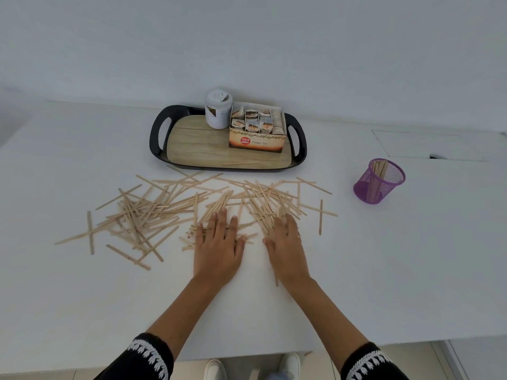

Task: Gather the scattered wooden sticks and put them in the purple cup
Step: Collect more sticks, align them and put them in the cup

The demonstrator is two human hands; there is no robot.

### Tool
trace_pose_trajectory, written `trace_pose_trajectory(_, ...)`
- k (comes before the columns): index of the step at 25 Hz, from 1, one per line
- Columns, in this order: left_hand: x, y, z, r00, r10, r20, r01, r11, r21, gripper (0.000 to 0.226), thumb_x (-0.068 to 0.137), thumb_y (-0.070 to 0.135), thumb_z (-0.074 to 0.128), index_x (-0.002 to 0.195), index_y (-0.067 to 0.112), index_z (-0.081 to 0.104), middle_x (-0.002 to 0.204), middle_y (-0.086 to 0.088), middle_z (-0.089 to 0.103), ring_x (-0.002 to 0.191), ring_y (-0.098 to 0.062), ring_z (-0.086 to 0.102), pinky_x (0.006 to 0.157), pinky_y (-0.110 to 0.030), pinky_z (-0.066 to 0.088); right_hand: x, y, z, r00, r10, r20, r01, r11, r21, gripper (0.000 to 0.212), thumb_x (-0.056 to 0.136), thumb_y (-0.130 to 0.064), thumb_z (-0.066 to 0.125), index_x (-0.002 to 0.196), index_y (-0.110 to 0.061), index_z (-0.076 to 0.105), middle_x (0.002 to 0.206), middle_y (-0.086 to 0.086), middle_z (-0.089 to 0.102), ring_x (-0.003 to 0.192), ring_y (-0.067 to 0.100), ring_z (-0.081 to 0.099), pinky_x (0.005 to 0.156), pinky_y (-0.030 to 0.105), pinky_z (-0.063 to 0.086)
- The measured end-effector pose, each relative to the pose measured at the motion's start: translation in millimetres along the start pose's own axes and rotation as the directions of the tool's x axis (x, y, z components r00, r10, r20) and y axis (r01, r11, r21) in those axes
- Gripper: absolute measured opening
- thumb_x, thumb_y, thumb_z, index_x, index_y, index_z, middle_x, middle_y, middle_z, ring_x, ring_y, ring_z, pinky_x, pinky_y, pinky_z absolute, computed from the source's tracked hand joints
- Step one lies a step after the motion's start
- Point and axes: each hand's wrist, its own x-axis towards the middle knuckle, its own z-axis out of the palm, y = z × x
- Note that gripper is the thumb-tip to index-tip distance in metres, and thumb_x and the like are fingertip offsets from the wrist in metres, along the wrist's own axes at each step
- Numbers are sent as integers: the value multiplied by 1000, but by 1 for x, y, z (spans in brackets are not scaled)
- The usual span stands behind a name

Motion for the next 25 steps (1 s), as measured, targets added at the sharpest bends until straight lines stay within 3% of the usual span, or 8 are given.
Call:
trace_pose_trajectory(3, 0, 1, 0, 1000, 1, 9, -1, 1000, 8, 58, 99, 48, 21, 150, 21, 24, 160, -6, 15, 147, -26, 11, 116, -48, 3, 4, 10, -11, 991, 106, -77, -99, 991, 95, 54, 92, -23, 58, 139, -9, 36, 141, 13, 35, 124, 28, 41, 101, 35, 40)
trace_pose_trajectory(6, 0, 0, 0, 1000, -1, 11, 1, 1000, 8, 59, 99, 48, 19, 150, 21, 24, 160, -6, 15, 147, -26, 11, 116, -48, 4, 8, 14, -15, 985, 163, -53, -165, 985, -42, 42, 94, -26, 55, 129, -3, 45, 124, 14, 43, 109, 26, 48, 90, 29, 44)
trace_pose_trajectory(10, 0, 1, -1, 1000, 2, 14, -2, 1000, 2, 58, 99, 47, 21, 150, 21, 24, 160, -6, 15, 147, -26, 11, 116, -49, 4, 22, 6, -14, 984, 178, -27, -179, 952, -248, 27, 93, -7, 46, 118, 1, 51, 123, 21, 43, 110, 33, 49, 91, 31, 46)
trace_pose_trajectory(15, -1, 1, -3, 1000, 5, 16, -5, 1000, -14, 57, 99, 46, 24, 150, 20, 27, 159, -8, 19, 147, -28, 13, 116, -49, 5, 35, 4, -9, 983, 180, -36, -178, 884, -432, 41, 88, -2, 50, 128, 5, 42, 126, 23, 43, 114, 32, 48, 96, 32, 45)
trace_pose_trajectory(20, 0, 1, -4, 1000, 2, 17, -2, 1000, 2, 61, 96, 48, 16, 148, 19, 32, 158, -8, 23, 145, -28, 19, 116, -50, 10, 49, 2, -2, 970, 236, -56, -234, 856, -462, 46, 85, -5, 54, 127, 5, 39, 125, 21, 44, 115, 32, 48, 94, 33, 44)
trace_pose_trajectory(25, 0, 2, -6, 1000, 4, 17, -4, 1000, -1, 63, 95, 48, 12, 147, 19, 33, 157, -9, 25, 145, -28, 20, 115, -51, 11, 56, 4, 2, 963, 257, -86, -269, 867, -419, 37, 88, -5, 50, 123, 1, 41, 123, 18, 46, 114, 31, 47, 91, 35, 43)
